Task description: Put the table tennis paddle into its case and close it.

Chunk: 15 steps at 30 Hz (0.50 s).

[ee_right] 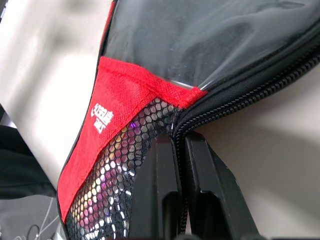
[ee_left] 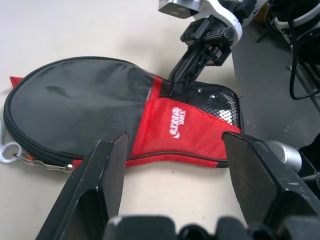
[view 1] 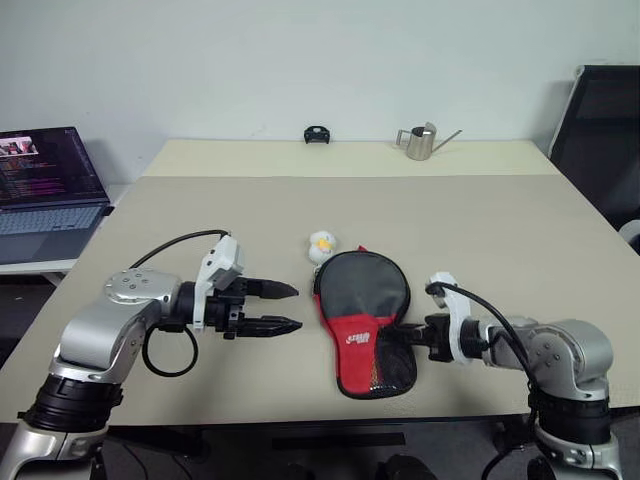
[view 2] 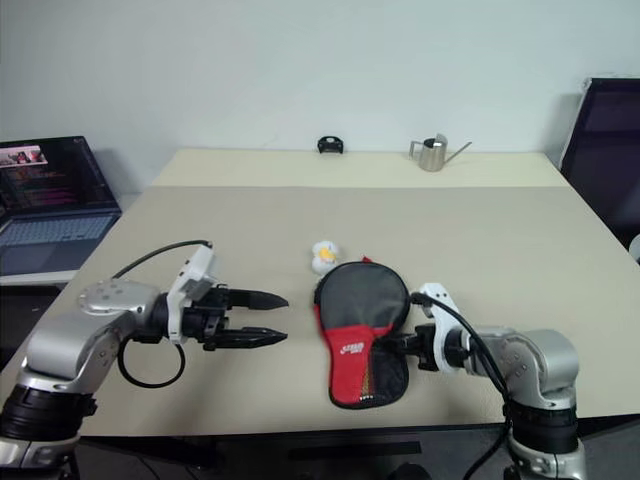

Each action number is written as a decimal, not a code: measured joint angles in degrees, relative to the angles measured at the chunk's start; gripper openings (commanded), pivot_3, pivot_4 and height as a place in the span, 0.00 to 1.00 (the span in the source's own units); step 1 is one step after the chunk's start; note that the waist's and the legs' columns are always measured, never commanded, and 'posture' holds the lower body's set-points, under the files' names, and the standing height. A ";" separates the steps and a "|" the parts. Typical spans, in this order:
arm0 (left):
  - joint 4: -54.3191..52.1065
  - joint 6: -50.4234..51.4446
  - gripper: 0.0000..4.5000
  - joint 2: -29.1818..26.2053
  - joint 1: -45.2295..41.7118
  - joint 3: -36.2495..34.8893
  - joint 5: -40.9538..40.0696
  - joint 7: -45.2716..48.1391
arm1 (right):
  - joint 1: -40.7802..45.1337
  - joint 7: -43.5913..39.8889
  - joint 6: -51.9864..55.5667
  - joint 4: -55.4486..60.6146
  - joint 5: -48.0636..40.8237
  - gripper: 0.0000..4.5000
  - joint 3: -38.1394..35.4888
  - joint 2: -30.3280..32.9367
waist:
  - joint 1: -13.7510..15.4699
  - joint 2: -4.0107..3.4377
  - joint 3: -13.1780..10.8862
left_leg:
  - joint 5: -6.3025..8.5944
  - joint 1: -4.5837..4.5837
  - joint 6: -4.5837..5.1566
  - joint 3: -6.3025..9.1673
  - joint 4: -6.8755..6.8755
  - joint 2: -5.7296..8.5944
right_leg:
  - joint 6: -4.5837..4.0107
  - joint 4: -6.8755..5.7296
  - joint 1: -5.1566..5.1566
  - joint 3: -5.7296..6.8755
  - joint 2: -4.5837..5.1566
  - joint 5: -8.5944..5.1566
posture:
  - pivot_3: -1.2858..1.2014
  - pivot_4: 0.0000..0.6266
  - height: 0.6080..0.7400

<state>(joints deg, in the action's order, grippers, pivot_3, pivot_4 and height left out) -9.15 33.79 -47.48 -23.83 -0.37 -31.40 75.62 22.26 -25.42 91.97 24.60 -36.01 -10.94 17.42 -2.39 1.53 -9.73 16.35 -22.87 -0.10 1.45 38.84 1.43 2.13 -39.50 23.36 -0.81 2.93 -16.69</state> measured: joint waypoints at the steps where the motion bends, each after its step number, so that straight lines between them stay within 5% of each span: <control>1: 0.00 0.01 0.73 0.11 -0.11 0.25 0.00 0.02 | -0.81 0.79 -0.01 0.70 -0.80 0.00 -0.75 -0.30 | 0.02 0.00 0.00 | 0.00 0.01 0.00 0.00 0.00 0.00 | 0.00 -0.01 -0.01 0.01 0.00 0.00 | 0.52 0.24 1.00; 15: 0.10 -0.03 0.73 0.25 -1.79 2.24 0.01 0.03 | -5.60 11.72 -0.02 3.28 -7.09 0.00 -4.54 -6.36 | 0.03 0.00 0.00 | 0.00 0.06 0.00 0.01 0.00 -0.01 | 0.00 -0.03 -0.04 -0.01 -0.04 0.00 | 0.52 0.24 1.00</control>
<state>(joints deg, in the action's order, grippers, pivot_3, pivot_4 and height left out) -9.06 33.76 -47.23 -25.61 1.87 -31.39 75.65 16.66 -13.70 91.95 27.88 -43.10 -15.48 11.06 -2.36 1.53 -9.73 16.35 -22.81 -0.10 1.46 38.83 1.42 2.13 -39.52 23.31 -0.82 2.90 -16.69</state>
